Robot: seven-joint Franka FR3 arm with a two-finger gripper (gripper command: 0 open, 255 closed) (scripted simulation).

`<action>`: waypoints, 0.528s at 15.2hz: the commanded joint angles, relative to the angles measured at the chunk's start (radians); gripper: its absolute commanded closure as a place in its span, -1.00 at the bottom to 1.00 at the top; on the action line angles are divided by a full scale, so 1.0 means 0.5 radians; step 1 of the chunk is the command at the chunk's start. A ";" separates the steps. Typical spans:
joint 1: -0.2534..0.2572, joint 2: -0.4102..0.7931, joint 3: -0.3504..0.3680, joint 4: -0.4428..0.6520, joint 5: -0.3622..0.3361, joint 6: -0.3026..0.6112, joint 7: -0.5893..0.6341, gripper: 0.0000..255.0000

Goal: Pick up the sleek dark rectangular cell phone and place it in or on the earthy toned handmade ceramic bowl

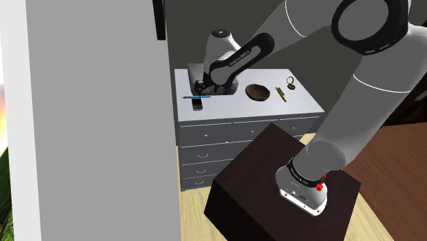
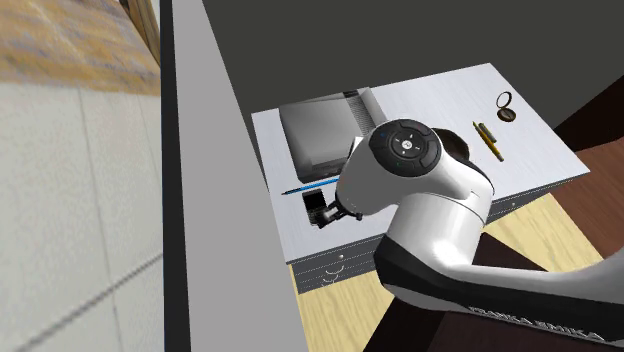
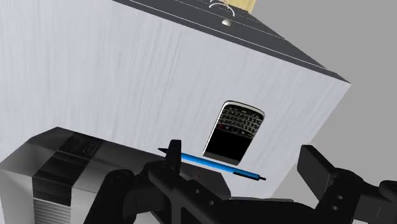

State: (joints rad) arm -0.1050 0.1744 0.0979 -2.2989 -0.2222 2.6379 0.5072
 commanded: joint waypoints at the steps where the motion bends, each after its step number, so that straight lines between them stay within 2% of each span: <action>1: 0.017 0.160 -0.027 0.083 -0.057 0.080 0.101 -1.00; 8: 0.098 0.717 -0.142 0.501 -0.133 0.239 0.340 -1.00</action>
State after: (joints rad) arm -0.0605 0.4952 0.0345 -2.0804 -0.2872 2.7500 0.6633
